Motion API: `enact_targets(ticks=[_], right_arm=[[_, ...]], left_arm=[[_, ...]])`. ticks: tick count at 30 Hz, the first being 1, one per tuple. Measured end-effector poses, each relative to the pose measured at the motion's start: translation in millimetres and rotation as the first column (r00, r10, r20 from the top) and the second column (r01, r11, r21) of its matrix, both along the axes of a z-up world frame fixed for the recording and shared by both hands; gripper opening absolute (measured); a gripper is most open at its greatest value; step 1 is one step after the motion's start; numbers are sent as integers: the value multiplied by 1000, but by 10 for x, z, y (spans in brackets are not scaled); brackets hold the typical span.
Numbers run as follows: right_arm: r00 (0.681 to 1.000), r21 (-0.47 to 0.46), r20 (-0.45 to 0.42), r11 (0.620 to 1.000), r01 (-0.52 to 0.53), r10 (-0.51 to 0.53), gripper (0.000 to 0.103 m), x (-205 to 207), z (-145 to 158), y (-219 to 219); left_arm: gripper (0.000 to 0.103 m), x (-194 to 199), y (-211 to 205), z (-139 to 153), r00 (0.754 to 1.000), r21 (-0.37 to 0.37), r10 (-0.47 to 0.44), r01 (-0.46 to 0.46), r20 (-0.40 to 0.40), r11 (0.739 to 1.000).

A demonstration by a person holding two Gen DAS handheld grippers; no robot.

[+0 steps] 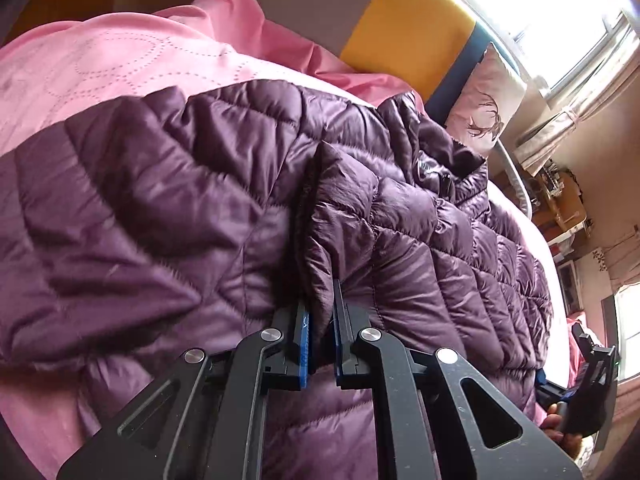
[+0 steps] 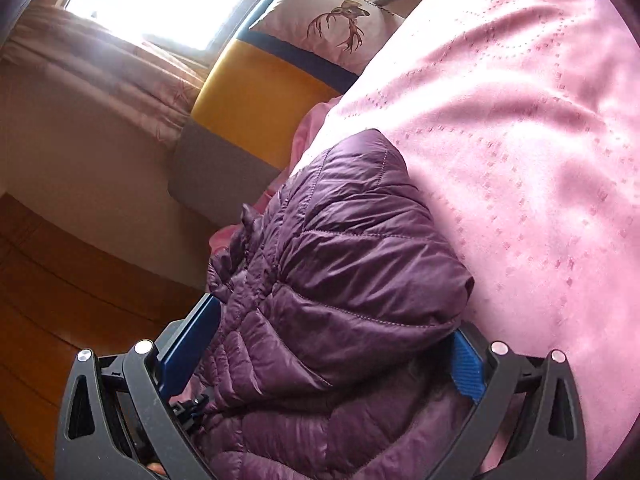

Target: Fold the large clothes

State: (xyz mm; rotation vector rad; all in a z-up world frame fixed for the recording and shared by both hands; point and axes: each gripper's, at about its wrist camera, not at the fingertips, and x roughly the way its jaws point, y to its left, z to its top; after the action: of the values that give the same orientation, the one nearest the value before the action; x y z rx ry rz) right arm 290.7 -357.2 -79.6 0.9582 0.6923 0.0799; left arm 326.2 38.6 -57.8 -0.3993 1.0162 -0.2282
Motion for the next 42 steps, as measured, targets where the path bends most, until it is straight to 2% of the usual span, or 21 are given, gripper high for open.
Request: enact_targets(ticks=[4, 7, 10, 13, 16, 20, 25, 28, 31, 33, 38, 42], right_arm=[[992, -235, -119, 970, -67, 39, 101, -115, 175, 92], [994, -340, -84, 935, -100, 76, 101, -165, 412, 211], [992, -439, -61, 890, -126, 110, 101, -10, 593, 387], [983, -515, -101, 838, -182, 152, 101, 331, 559, 608], [974, -569, -184, 793, -217, 135, 101, 606, 307, 728], [953, -605, -287, 753, -260, 98, 101, 835, -136, 775], [950, -668, -305, 695, -267, 72, 101, 876, -262, 857], [951, -666, -300, 698, -264, 74, 101, 875, -273, 833], [953, -670, -296, 695, -261, 72, 101, 865, -275, 829], [953, -672, -295, 693, -260, 71, 101, 879, -262, 848], [954, -674, -292, 692, -258, 71, 101, 865, -250, 848], [954, -674, -292, 693, -258, 71, 101, 870, -241, 860]], left_arm=[[8, -97, -81, 52, 999, 93, -20, 17, 28, 996], [8, -115, -98, 52, 999, 108, -33, 28, 44, 994], [9, -117, -87, 46, 998, 113, -36, 31, 44, 993], [9, -146, -122, 55, 997, 156, -57, 47, 59, 987], [9, -158, -141, -9, 997, 175, -51, 41, 54, 984], [12, -150, -163, -115, 997, 192, -45, 34, 56, 981], [12, -154, -175, -136, 997, 199, -44, 30, 65, 979], [18, -261, -120, 32, 994, 212, -19, -5, 110, 977], [18, -408, -71, 281, 977, 232, -8, -43, 215, 972], [18, -399, -89, 362, 972, 234, -21, -35, 235, 972], [18, -61, -271, 350, 978, 250, -45, -8, 204, 968], [18, 245, -260, 128, 992, 247, -18, -14, 126, 969]])
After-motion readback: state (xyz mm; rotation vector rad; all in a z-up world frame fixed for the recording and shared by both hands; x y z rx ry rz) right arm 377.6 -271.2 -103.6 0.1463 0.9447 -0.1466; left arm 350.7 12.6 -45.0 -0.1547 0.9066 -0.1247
